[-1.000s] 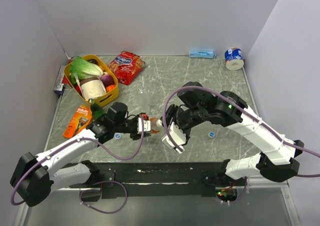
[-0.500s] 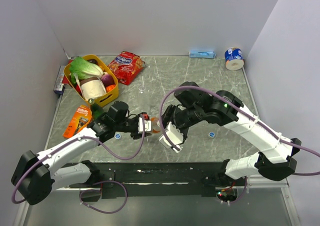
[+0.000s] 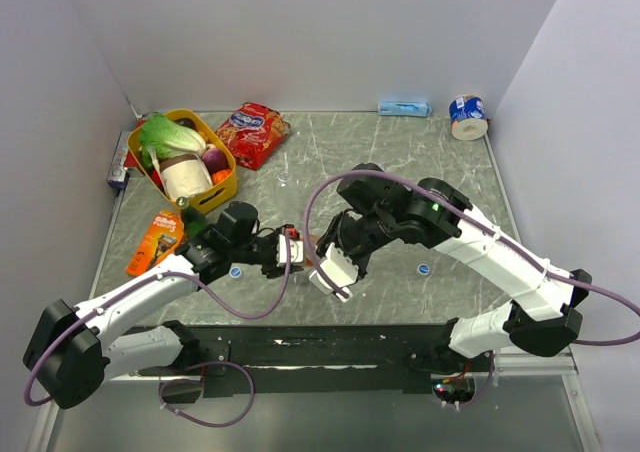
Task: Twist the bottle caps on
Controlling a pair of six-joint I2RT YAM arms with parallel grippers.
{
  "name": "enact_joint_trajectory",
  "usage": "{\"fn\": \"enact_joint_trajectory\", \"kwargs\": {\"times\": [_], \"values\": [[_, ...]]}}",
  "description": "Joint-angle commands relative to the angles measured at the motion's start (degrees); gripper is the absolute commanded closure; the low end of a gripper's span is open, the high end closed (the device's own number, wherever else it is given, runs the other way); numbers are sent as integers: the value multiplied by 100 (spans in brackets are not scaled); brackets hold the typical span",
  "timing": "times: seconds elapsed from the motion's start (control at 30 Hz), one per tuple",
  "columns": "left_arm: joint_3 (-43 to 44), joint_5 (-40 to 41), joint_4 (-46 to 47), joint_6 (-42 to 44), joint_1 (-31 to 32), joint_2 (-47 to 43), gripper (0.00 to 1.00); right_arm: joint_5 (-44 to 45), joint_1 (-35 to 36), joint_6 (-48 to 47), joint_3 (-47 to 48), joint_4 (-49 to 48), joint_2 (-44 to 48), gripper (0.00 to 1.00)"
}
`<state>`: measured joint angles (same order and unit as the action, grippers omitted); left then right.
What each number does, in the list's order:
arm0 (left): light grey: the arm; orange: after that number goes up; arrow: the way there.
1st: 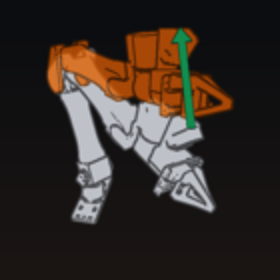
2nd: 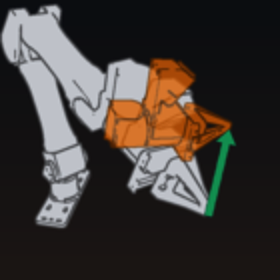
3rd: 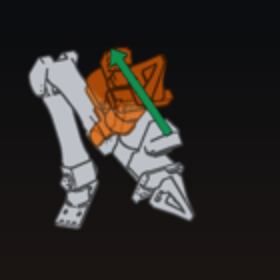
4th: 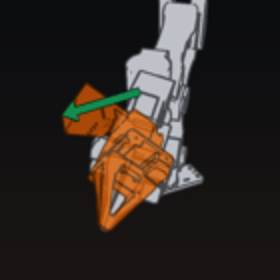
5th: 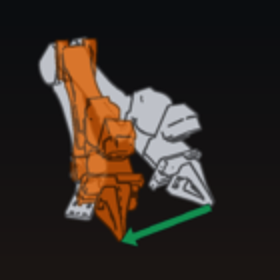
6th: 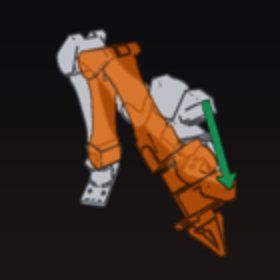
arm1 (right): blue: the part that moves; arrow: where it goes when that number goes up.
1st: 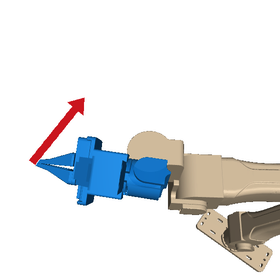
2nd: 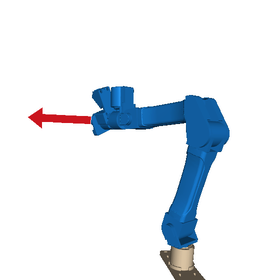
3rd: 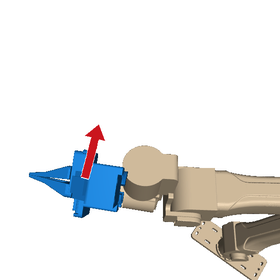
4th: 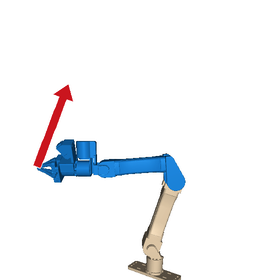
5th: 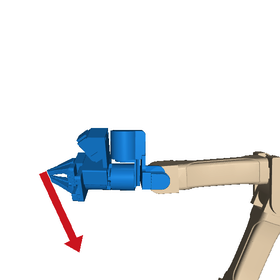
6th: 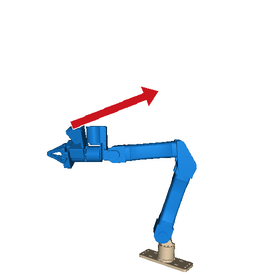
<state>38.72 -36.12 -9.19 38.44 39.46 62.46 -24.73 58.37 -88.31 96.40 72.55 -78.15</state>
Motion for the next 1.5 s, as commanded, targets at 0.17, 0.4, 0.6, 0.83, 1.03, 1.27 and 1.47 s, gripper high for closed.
{"fn": "enact_joint_trajectory", "kwargs": {"times": [0.17, 0.4, 0.6, 0.83, 1.03, 1.27, 1.47], "values": [[75, -80, 662, -256, -9, -216, 99, 47, 17, 849, 46, -197, -113, 66], [-233, 710, 2093, -1197, 18, -629, 99, -32, -326, 3569, 739, -268, -998, 71], [-137, 1826, 2913, -2488, 53, -639, 99, -259, -852, 5952, 1898, 294, -2079, 73], [92, 2987, 2976, -3474, 158, -313, 99, -1033, -1424, 7485, 2435, 409, -2600, 73], [-154, 2962, 2660, -3264, 176, -216, 99, -1140, -1600, 7812, 3164, 207, -2811, 58], [-365, 1806, 1721, -2835, 167, -208, 99, -1533, -2355, 6824, 4310, 67, -2417, 25], [99, 756, 341, -1396, 167, -208, 99, -1180, -1798, 3188, 1043, -469, -124, 27]]}}
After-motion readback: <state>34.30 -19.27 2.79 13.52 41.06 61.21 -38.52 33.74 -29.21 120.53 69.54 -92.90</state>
